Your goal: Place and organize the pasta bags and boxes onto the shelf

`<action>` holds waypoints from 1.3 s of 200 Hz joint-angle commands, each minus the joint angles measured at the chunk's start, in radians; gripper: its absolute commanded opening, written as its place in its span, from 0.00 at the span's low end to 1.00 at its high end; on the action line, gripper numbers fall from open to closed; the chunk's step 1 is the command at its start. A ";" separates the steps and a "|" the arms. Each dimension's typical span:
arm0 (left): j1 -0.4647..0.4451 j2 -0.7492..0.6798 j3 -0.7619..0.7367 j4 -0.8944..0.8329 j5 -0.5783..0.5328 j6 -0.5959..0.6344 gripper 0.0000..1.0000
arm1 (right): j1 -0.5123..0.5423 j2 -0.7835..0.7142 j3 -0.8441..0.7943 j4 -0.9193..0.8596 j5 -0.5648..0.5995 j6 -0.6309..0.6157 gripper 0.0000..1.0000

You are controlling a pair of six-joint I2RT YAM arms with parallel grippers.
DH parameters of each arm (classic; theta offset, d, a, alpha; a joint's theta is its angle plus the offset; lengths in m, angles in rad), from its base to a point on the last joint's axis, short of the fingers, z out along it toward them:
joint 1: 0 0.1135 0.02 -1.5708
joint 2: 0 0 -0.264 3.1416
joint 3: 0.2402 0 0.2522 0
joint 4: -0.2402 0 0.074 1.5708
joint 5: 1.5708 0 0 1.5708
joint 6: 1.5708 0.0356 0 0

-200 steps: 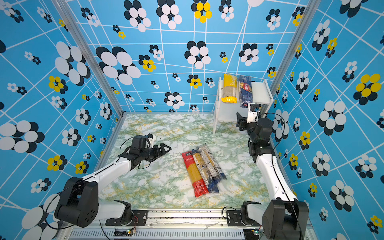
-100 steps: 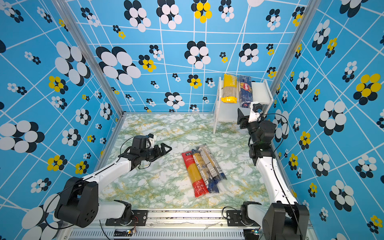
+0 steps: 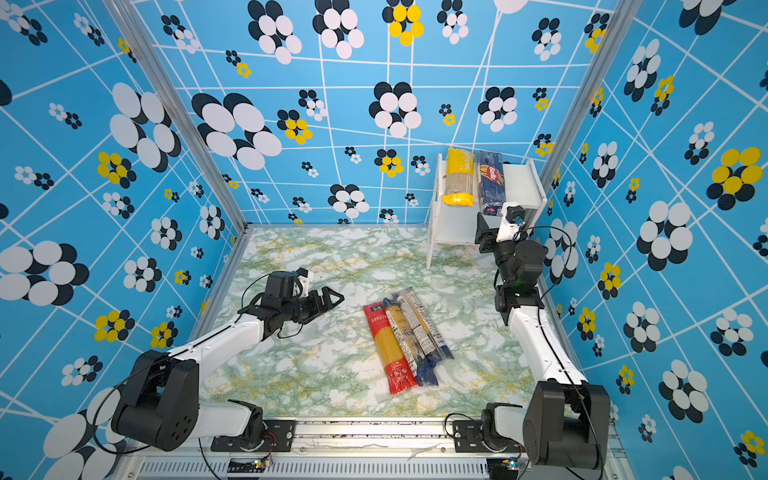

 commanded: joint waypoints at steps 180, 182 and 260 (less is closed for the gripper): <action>-0.006 0.004 0.051 -0.024 -0.025 0.003 0.99 | -0.013 0.106 -0.013 0.210 0.065 0.074 0.53; -0.005 0.004 0.051 -0.024 -0.025 0.004 0.99 | -0.013 0.106 -0.013 0.209 0.065 0.074 0.52; -0.010 0.006 0.049 -0.019 -0.027 0.004 0.99 | -0.012 0.101 -0.024 0.172 0.054 0.022 0.71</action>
